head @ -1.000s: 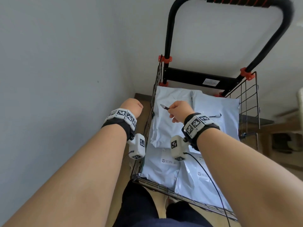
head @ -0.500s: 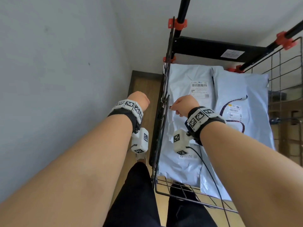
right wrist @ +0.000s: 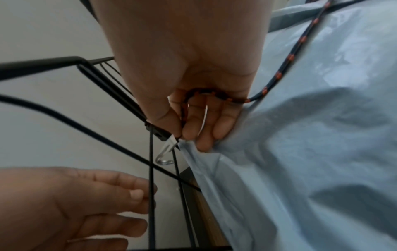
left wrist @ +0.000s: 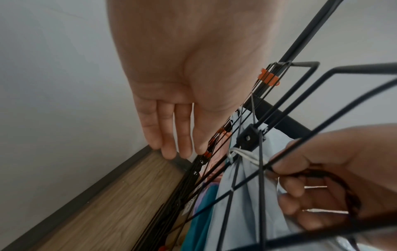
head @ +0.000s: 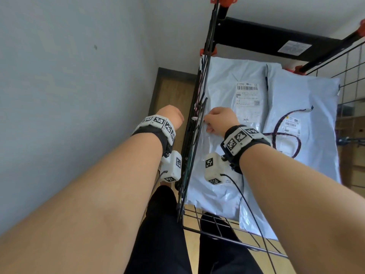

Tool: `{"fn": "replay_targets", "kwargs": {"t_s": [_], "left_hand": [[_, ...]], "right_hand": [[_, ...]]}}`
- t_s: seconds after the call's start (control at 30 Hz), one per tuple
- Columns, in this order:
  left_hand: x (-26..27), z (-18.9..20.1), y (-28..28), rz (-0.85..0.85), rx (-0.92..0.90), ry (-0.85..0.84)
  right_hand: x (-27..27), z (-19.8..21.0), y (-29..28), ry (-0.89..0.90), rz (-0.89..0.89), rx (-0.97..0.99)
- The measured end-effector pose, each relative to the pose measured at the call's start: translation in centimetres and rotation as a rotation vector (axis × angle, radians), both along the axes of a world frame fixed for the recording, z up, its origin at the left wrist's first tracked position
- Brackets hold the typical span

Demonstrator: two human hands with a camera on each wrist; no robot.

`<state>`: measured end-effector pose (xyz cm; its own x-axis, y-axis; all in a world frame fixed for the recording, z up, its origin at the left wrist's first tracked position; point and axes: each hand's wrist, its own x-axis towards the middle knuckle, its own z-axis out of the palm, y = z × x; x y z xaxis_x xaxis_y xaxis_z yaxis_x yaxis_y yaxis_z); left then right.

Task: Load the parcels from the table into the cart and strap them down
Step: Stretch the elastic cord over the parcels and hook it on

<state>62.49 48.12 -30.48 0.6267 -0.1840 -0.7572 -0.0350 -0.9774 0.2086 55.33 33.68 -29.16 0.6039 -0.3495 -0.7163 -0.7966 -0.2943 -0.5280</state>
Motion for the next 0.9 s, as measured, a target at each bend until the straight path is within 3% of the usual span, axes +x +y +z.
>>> {"fn": "replay_targets", "kwargs": {"t_s": [0.2, 0.27, 0.53, 0.63, 0.8, 0.9], "left_hand": [[-0.8, 0.0, 0.2, -0.022, 0.004, 0.020], [-1.1, 0.3, 0.1, -0.005, 0.006, 0.014], [-2.9, -0.1, 1.2, 0.091, 0.036, 0.032], [-3.6, -0.4, 1.6, 0.147, 0.017, 0.046], [-3.9, -0.6, 1.5, 0.161, 0.015, 0.060], [-4.1, -1.1, 1.4, 0.117, 0.062, 0.076]], "right_hand": [[-0.2, 0.9, -0.7, 0.021, -0.142, 0.045], [-0.2, 1.2, -0.7, 0.077, -0.074, -0.002], [-0.9, 1.4, 0.9, 0.191, 0.503, -0.177], [-1.4, 0.6, 1.3, 0.173, 0.464, -0.081], [-1.5, -0.1, 1.6, 0.153, 0.435, -0.105], [-1.3, 0.2, 2.1, 0.194, 0.572, -0.196]]}}
